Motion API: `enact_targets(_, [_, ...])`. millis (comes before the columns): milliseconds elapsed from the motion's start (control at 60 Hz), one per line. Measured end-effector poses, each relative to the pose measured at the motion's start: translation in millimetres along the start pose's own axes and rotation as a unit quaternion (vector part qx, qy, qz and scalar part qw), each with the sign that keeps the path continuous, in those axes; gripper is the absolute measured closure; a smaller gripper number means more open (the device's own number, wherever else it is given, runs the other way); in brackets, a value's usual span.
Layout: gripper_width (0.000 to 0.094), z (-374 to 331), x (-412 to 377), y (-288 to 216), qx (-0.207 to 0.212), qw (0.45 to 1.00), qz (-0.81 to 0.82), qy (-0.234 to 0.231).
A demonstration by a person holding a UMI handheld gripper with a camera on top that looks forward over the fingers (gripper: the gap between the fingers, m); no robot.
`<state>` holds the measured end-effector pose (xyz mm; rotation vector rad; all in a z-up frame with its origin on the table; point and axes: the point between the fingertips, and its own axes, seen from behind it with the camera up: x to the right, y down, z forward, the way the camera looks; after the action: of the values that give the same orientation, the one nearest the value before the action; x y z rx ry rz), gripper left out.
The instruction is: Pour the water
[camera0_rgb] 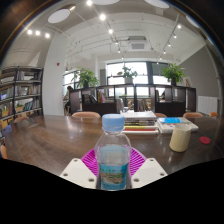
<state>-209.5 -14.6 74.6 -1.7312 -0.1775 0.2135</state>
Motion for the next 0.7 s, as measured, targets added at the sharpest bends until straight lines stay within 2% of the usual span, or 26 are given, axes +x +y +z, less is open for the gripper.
enact_targets(150, [0.0597, 1.5, -2.3, 0.4, -0.01, 1.0, -0.021, 0.001])
enact_targets(350, [0.0596, 20.5, 26.8, -19.1, -0.002, 0.998, 0.061, 0.01])
enact_targets(517, [0.0597, 44.5, 69.1, -64.6, 0.043, 0.97, 0.241, -0.009])
enact_targets(700, [0.0601, 66.7, 122.5, -108.6, 0.104, 0.878, 0.466, -0.039])
